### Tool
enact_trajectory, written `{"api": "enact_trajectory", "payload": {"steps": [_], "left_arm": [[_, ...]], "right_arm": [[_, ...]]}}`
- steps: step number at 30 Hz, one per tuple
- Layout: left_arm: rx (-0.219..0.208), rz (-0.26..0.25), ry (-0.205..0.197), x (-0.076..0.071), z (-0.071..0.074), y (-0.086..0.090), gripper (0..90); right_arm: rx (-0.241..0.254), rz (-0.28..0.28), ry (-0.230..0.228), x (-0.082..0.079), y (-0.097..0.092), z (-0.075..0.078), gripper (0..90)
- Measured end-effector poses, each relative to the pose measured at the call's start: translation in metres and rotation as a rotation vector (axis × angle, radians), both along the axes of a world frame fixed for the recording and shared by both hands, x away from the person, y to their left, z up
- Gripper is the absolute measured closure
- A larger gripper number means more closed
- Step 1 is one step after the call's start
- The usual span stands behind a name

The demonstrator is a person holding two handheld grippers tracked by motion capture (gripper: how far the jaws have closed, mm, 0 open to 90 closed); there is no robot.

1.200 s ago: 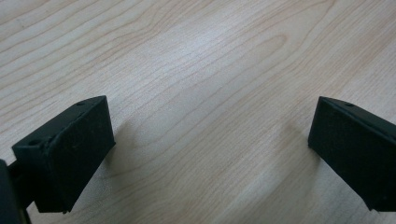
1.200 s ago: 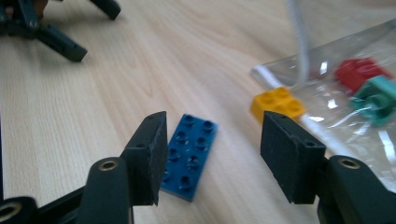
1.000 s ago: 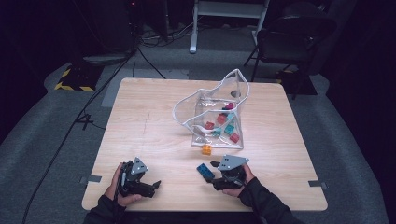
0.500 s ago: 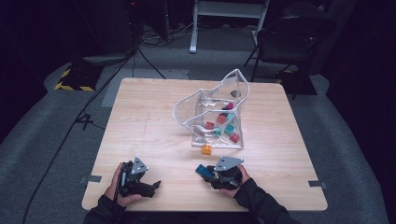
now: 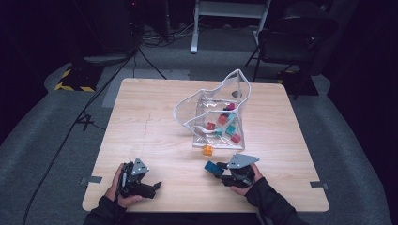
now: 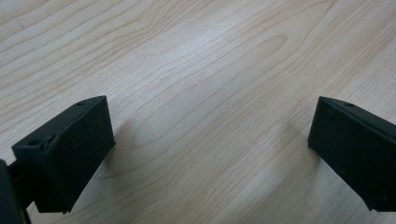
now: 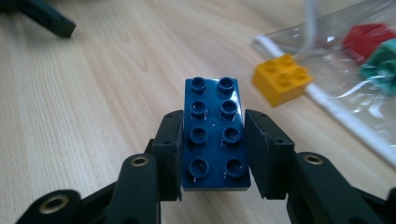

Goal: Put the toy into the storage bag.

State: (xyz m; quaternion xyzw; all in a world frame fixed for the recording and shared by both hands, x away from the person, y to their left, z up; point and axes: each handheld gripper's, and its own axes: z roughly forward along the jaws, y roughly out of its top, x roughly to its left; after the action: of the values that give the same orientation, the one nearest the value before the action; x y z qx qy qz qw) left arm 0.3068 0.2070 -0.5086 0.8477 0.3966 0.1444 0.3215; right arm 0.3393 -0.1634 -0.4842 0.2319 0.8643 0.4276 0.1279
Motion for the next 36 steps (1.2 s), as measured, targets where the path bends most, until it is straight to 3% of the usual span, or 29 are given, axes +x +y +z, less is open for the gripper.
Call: {"api": "enact_trajectory", "payload": {"steps": [9, 17, 26, 36], "left_arm": [[-0.002, -0.004, 0.002, 0.001, 0.0, 0.0, 0.4], [-0.004, -0.002, 0.002, 0.001, 0.0, 0.0, 0.4], [-0.004, -0.002, 0.002, 0.001, 0.0, 0.0, 0.4], [-0.004, -0.002, 0.002, 0.001, 0.0, 0.0, 0.4]], "right_arm": [[0.078, -0.054, -0.053, 0.0, -0.033, 0.033, 59.7], [0.118, -0.099, -0.119, 0.004, -0.053, 0.063, 59.8], [0.137, -0.124, -0.2, 0.008, -0.067, 0.1, 59.8], [0.161, -0.155, -0.252, 0.015, -0.075, 0.131, 59.7]]}}
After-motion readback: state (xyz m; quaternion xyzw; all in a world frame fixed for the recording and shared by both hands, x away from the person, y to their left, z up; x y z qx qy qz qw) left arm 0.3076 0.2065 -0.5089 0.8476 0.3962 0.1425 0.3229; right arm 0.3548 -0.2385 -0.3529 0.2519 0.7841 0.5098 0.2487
